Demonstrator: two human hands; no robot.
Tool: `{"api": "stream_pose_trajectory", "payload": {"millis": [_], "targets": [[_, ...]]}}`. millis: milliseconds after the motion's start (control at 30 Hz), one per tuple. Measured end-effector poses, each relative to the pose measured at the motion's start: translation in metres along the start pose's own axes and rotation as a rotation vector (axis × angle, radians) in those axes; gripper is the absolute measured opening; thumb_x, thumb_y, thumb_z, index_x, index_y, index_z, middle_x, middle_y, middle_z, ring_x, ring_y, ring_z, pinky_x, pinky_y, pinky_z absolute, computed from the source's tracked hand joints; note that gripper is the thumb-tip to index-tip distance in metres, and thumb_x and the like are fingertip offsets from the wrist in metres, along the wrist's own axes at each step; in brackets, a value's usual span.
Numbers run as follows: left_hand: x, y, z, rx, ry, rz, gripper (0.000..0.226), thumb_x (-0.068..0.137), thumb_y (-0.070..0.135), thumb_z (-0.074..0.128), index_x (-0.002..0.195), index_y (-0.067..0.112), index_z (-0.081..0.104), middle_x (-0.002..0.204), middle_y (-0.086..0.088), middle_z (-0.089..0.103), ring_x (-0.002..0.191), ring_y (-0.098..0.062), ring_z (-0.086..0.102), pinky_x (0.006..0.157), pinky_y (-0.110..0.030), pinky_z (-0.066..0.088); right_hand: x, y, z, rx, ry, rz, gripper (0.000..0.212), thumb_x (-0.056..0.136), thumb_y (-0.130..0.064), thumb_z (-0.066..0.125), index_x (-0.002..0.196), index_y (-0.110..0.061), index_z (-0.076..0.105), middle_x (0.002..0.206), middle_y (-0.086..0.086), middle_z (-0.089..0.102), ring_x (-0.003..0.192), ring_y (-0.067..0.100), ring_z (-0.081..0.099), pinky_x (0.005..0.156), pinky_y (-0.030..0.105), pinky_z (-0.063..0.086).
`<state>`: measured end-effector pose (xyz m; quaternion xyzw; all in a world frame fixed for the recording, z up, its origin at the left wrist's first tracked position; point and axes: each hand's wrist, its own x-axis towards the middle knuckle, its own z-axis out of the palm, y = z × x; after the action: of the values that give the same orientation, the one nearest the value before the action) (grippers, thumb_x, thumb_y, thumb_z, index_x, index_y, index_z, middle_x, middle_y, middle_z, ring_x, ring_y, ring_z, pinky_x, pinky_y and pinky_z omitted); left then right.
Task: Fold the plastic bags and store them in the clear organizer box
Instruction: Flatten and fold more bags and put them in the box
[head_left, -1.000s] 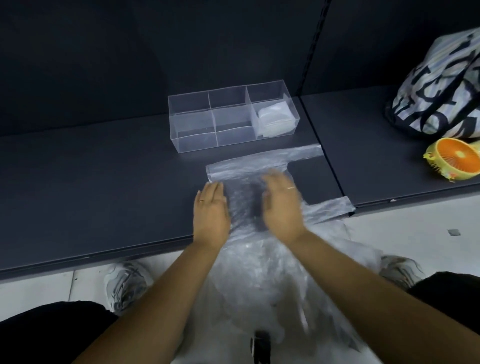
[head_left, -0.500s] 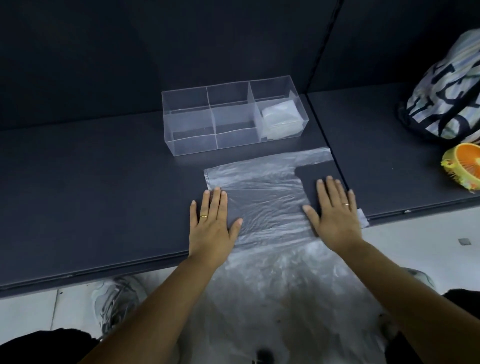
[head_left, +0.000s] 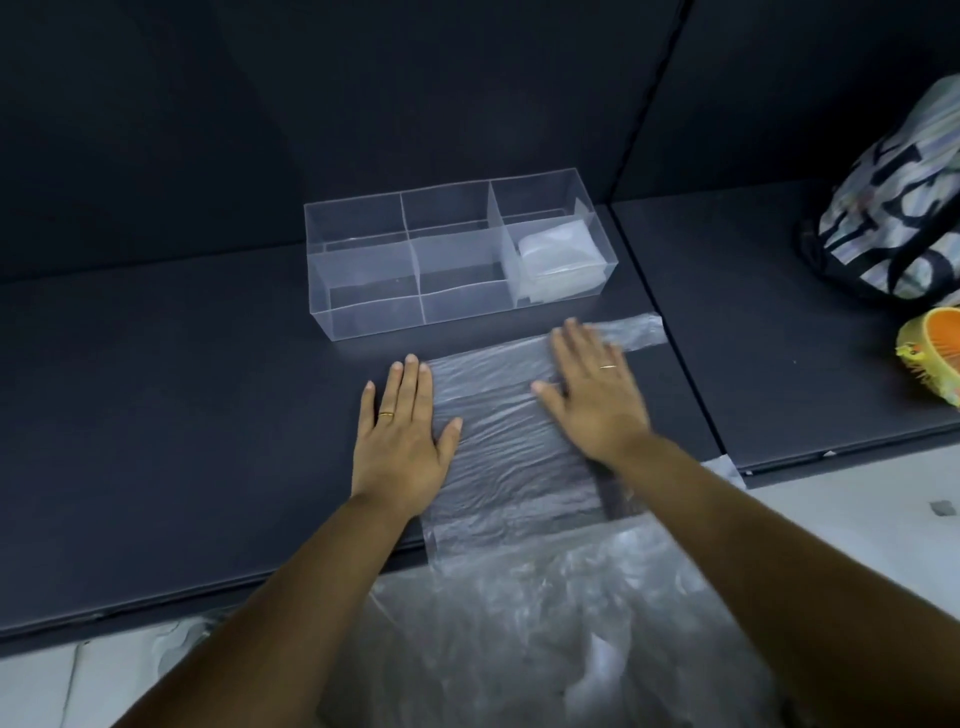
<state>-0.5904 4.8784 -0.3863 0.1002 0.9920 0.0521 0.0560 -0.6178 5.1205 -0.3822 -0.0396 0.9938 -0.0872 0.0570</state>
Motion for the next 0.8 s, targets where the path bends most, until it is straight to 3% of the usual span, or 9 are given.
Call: {"api": "stream_pose_trajectory", "payload": {"millis": [133,200,267,333,467,533,667,733,800], "targets": [[0.001,0.0,-0.003,0.042,-0.068,-0.02,0.071,0.089,0.057,-0.007,0.144,0.014,-0.021,0.157,-0.002,-0.021,0.145,-0.016,-0.019,0.116,-0.04,-0.016,-0.002,0.078,-0.02,-0.11,0.035,0.269,0.07,0.098,-0.052,0.025,0.154,-0.013,0.008,0.162,0.009,0.002,0.148,0.024,0.001,0.12,0.041,-0.003],[-0.001,0.003,-0.011,0.051,-0.082,-0.022,0.071,0.093,0.056,0.001,0.147,0.012,-0.017,0.159,-0.006,-0.016,0.146,-0.019,-0.017,0.117,-0.045,-0.014,-0.01,0.086,-0.03,-0.134,0.081,0.293,0.068,0.099,-0.047,0.03,0.153,-0.008,0.013,0.161,0.014,0.006,0.148,0.028,0.005,0.12,0.044,0.0],[-0.016,0.004,-0.02,0.005,0.029,0.047,0.072,0.097,0.056,0.012,0.151,0.011,0.002,0.161,-0.008,-0.002,0.148,-0.023,-0.006,0.117,-0.049,-0.007,-0.026,0.07,-0.039,-0.072,0.184,0.174,0.066,0.1,-0.044,0.035,0.15,-0.002,0.023,0.158,0.019,0.015,0.146,0.033,0.014,0.12,0.046,0.007],[-0.045,0.003,-0.021,-0.098,0.175,0.255,0.069,0.097,0.056,0.022,0.149,0.01,0.026,0.158,-0.009,0.019,0.147,-0.024,0.013,0.118,-0.049,0.004,-0.054,0.039,-0.041,0.1,0.212,-0.057,0.067,0.095,-0.048,0.037,0.145,-0.003,0.035,0.153,0.019,0.029,0.142,0.033,0.027,0.118,0.045,0.017],[-0.101,0.0,-0.008,0.072,0.023,0.625,0.079,0.082,0.063,0.055,0.141,0.012,0.046,0.15,-0.007,0.04,0.14,-0.022,0.034,0.114,-0.046,0.018,-0.125,-0.018,-0.018,0.212,-0.079,-0.397,0.081,0.082,-0.067,0.053,0.146,-0.019,0.038,0.155,0.002,0.03,0.139,0.018,0.03,0.115,0.034,0.022],[-0.107,0.002,-0.009,0.163,-0.015,0.594,0.079,0.064,0.044,0.079,0.134,0.015,0.055,0.143,-0.004,0.048,0.132,-0.02,0.045,0.108,-0.05,0.032,-0.143,-0.034,-0.009,0.11,-0.104,-0.445,0.08,0.073,-0.056,0.069,0.139,-0.017,0.047,0.15,0.004,0.038,0.135,0.021,0.039,0.114,0.035,0.026],[-0.101,0.006,-0.026,-0.043,0.195,0.618,0.038,0.074,0.014,0.069,0.111,0.018,0.072,0.122,0.001,0.066,0.112,-0.015,0.063,0.099,-0.042,0.049,-0.138,-0.039,-0.01,0.119,0.108,-0.359,0.051,0.058,-0.016,0.086,0.107,-0.013,0.069,0.122,0.007,0.064,0.104,0.027,0.065,0.091,0.039,0.051],[-0.098,0.006,-0.038,-0.191,0.134,0.551,0.036,0.073,0.012,0.079,0.109,0.017,0.073,0.115,0.003,0.069,0.108,-0.014,0.065,0.093,-0.034,0.052,-0.133,-0.031,-0.017,0.121,0.181,-0.406,0.034,0.062,-0.014,0.086,0.094,-0.014,0.073,0.109,0.004,0.069,0.091,0.026,0.068,0.08,0.035,0.054],[-0.091,0.001,-0.055,-0.393,-0.04,0.381,0.026,0.088,0.019,0.068,0.114,0.019,0.071,0.118,0.005,0.068,0.115,-0.01,0.06,0.096,-0.019,0.043,-0.131,-0.02,-0.028,0.106,0.194,-0.455,0.018,0.068,-0.011,0.084,0.083,-0.012,0.073,0.094,0.003,0.072,0.078,0.025,0.069,0.07,0.032,0.055]]}}
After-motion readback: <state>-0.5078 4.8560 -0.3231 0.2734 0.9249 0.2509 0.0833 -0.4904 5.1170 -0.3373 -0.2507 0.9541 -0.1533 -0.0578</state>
